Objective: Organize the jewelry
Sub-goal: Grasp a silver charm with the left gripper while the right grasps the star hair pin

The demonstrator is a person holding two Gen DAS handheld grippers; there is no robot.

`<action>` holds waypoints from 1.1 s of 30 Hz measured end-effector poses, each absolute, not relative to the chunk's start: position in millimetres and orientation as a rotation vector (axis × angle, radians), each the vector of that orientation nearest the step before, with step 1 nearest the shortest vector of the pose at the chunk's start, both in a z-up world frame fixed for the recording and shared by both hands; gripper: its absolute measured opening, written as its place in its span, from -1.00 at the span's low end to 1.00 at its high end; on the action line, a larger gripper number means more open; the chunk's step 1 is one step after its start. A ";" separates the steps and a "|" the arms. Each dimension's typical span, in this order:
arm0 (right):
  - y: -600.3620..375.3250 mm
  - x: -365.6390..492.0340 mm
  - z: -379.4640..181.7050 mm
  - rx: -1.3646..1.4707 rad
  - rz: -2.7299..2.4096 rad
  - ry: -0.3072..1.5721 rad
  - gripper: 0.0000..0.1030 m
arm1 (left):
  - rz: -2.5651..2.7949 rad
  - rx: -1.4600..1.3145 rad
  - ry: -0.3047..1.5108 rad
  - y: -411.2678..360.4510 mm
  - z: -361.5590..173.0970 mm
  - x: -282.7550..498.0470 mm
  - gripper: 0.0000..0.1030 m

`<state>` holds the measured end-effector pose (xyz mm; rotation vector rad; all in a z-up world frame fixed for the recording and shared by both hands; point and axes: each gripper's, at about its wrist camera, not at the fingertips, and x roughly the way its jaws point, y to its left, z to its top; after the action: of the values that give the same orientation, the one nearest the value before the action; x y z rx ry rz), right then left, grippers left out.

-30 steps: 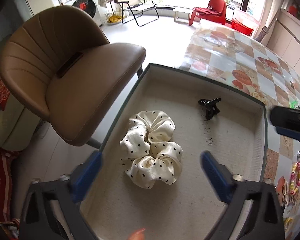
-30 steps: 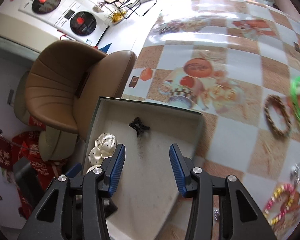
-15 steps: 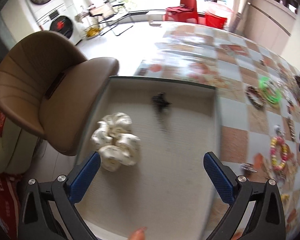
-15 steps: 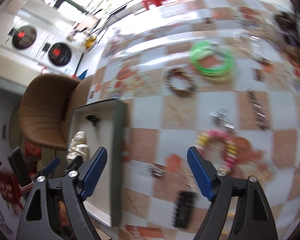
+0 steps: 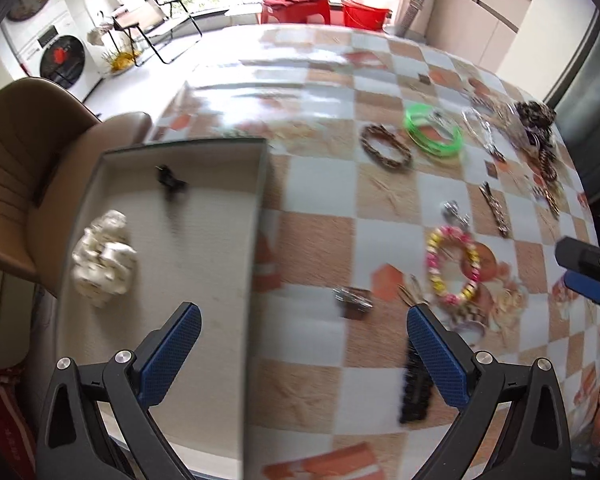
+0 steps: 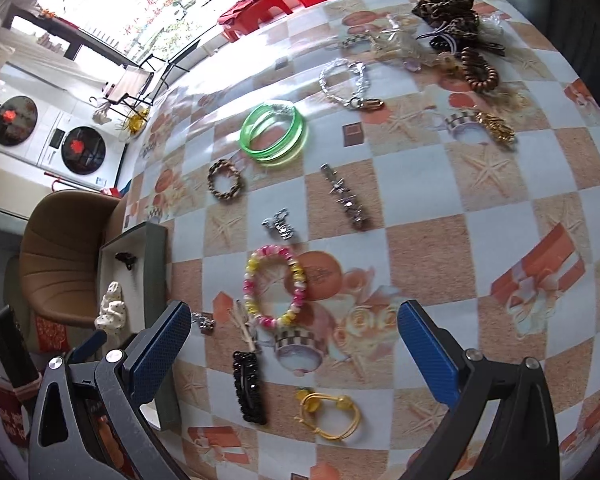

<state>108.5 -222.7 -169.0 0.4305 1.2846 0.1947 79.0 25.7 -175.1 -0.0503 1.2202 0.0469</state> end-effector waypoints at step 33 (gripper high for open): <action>-211.7 181.1 -227.9 0.008 0.189 1.361 0.89 | 0.195 -0.163 1.274 6.1 -245.4 100.7 0.63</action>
<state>181.1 -211.7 -227.9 0.0076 1.3612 0.1893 100.7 6.1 -245.4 -0.1626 1.2742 0.1953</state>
